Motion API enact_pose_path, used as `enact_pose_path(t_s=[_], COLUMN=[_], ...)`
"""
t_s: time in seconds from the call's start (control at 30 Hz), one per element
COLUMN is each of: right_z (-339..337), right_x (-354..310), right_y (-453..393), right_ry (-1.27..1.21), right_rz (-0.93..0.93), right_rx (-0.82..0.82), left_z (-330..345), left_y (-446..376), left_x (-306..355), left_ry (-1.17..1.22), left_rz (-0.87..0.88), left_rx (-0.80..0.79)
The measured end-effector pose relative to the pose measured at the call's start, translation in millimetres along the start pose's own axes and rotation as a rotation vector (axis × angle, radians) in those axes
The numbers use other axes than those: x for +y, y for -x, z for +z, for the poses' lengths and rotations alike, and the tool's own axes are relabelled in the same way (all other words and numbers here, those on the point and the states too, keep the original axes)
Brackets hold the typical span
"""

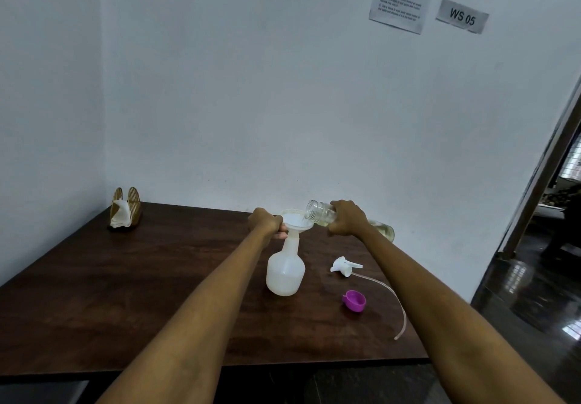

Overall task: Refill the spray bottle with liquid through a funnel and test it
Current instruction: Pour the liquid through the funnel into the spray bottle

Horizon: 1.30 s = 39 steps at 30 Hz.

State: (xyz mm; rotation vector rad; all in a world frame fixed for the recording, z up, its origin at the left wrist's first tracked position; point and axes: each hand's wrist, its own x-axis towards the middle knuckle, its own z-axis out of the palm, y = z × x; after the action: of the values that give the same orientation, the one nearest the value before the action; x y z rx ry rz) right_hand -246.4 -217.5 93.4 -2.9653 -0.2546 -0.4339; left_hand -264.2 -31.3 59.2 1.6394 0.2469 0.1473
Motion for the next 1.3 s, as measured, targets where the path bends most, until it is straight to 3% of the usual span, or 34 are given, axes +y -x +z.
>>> enact_pose_path(t_s=[0.2, 0.73, 1.3], right_z=[-2.6, -26.1, 2.5], right_x=[0.0, -6.3, 5.9], right_y=[-3.1, -9.9, -15.2], right_ry=[-0.073, -0.461, -0.149], right_rz=[0.039, 0.100, 0.058], right_rx=[-0.039, 0.067, 0.030], left_z=[-0.4, 3.5, -0.5], left_y=[1.6, 1.4, 0.9], left_x=[0.0, -2.5, -2.2], left_ry=[-0.007, 0.003, -0.019], left_rz=[0.000, 0.001, 0.023], left_rx=[-0.005, -0.003, 0.007])
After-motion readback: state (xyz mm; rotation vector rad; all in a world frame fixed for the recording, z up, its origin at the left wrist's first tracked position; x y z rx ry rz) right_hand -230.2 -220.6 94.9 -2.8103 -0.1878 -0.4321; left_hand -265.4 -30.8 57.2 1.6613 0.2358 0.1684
